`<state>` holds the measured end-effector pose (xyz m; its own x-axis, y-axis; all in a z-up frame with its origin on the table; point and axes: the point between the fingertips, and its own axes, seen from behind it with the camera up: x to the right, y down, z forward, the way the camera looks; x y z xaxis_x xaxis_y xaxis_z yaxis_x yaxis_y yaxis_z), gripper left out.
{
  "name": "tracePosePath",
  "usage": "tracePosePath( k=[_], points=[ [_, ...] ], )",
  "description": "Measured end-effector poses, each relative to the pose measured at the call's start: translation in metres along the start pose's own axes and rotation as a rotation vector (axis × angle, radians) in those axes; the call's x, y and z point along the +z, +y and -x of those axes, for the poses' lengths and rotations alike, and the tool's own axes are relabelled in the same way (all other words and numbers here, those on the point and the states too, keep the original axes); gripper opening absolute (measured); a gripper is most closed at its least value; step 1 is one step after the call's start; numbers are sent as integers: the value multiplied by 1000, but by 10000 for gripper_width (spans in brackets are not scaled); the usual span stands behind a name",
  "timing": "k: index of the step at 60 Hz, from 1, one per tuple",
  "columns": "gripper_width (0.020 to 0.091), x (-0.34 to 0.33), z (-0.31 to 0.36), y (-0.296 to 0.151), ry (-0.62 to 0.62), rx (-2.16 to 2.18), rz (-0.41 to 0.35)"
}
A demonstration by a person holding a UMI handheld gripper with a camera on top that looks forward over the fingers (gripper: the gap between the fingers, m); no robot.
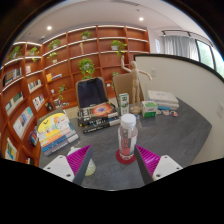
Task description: Pour water
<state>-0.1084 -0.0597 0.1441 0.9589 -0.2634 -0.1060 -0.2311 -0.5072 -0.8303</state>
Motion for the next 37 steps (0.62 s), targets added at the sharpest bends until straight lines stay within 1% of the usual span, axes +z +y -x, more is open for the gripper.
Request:
tracePosePath(
  k=[10, 23, 37],
  points=[
    [890, -43, 18, -39, -47, -49, -76],
    [883, -81, 15, -40, -53, -93, -69],
    [887, -94, 16, -39, -57, -129, -83]
  ],
)
